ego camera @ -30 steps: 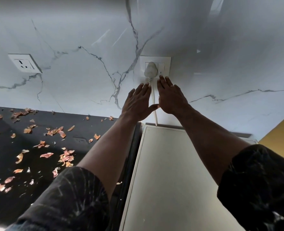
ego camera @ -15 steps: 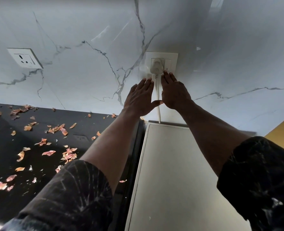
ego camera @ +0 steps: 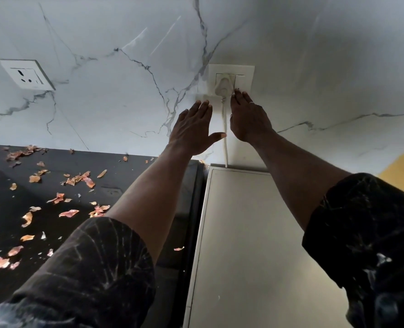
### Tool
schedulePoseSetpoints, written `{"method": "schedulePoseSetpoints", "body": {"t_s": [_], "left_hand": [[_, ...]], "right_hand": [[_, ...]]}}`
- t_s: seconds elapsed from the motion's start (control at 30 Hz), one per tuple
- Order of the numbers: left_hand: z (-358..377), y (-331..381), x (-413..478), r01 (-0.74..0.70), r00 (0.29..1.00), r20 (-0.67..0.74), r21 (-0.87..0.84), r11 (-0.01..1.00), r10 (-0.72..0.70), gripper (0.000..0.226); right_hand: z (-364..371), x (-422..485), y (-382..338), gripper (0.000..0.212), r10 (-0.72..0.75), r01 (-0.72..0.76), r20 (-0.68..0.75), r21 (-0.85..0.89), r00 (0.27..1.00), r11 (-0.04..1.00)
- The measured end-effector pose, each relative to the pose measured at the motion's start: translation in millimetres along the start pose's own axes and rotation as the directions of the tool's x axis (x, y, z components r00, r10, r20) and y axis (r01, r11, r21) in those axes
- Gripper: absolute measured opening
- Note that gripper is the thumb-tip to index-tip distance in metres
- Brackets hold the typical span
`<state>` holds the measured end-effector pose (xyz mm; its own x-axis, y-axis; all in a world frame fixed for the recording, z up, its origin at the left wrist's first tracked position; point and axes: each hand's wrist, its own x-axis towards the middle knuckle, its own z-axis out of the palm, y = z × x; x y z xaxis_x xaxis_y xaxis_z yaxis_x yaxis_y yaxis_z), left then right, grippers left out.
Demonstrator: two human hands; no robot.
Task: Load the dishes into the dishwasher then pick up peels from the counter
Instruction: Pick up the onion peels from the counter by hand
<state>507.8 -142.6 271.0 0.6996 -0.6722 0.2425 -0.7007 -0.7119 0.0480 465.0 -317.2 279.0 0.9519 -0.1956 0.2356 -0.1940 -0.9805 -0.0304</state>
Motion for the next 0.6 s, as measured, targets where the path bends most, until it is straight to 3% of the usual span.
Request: {"method": "schedulePoseSetpoints", "body": {"t_s": [0.6], "left_hand": [[1.0,16.1,-36.6,-0.101,0.993,0.066,-0.017,0.995,0.102,0.092]], "right_hand": [[5.8,-64.5,-0.2,0.061,0.066,-0.068,0.123,0.01,0.99,0.998]]}}
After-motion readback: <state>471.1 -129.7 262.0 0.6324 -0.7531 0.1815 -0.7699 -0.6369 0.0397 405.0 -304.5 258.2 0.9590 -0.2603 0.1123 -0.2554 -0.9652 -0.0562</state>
